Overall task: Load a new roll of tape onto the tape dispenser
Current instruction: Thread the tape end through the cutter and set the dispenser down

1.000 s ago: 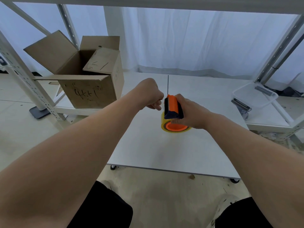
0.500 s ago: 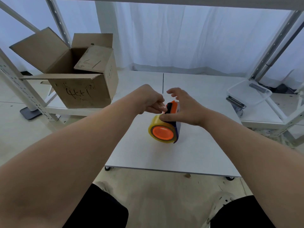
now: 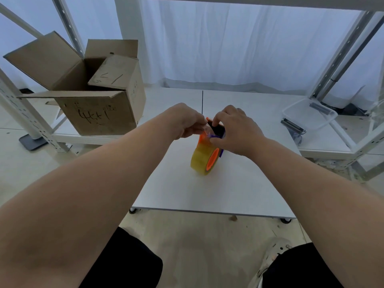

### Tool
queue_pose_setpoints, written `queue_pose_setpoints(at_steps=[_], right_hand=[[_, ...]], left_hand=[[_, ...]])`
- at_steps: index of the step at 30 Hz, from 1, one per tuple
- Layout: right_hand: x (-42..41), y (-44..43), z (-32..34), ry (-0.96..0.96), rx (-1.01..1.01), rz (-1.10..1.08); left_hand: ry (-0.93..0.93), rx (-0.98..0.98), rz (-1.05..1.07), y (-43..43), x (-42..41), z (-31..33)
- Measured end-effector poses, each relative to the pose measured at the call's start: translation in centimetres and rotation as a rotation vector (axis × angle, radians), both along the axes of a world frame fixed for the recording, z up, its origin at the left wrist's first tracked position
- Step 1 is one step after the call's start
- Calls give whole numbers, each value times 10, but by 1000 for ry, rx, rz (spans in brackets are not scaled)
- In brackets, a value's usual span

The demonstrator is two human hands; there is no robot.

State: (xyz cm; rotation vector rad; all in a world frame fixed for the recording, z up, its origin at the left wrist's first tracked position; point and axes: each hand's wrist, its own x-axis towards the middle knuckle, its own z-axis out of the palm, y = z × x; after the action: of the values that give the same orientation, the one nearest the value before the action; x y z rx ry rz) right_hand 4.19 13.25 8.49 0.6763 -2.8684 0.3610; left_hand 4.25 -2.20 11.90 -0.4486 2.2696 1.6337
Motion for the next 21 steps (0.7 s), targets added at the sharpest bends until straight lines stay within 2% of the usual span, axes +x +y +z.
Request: queue_pose_setpoints(at_steps=[3,8,13,21], right_hand=[[2,-2,-1,92,72,28],[2,-8,-1,136,56,54],[2,-9,-1,221,65,78],[0,-10,-1,180,21,61]], left_hand=[[-79,112,29,-1,0,-2],[-143,247,63,-6,-2,-6],[-136,260,64,-7,-3,-7],[-121,293,71,-6,-4,-9]])
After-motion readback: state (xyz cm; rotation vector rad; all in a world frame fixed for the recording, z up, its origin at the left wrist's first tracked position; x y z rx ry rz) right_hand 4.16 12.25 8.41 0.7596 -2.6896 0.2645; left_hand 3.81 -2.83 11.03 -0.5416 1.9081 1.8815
